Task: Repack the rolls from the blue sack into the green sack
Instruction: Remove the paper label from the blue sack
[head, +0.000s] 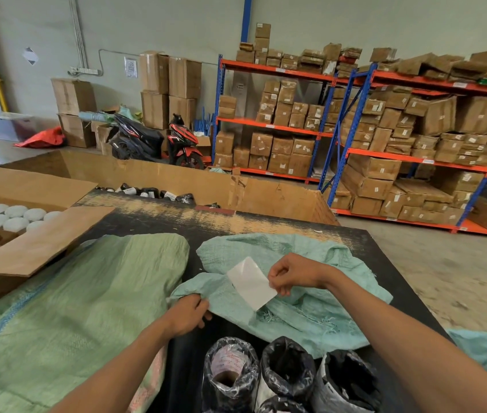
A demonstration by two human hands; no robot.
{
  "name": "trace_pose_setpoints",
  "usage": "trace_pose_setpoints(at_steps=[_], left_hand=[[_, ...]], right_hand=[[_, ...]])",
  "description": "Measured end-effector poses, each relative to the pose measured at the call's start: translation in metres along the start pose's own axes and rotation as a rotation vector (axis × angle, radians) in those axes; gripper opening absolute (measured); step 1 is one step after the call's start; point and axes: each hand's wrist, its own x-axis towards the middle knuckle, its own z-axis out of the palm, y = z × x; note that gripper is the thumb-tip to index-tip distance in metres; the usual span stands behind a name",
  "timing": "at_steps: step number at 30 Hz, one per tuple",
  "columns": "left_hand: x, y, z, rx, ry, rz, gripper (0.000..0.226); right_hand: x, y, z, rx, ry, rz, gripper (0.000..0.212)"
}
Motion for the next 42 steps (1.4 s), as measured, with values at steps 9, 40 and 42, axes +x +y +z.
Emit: trace_pose_setpoints(at_steps=[9, 40, 42], left_hand=[[0.006, -0.007, 0.011, -0.086, 0.047, -0.264, 0.026], [0.021, -0.021, 0.022, -0.771, 0.208, -0.651, 0.008], [0.026, -0.034, 0.023, -0.748, 0.209, -0.614, 0.026]], right_hand=[[-0.018, 0.009, -0.039, -0.032, 0.122, -0.025, 0.007], [-0.098, -0.01, -0.071, 1.018, 0.738, -0.229, 0.04], [-0.114, -0.016, -0.086, 1.076, 0.862, -0.275, 0.034]])
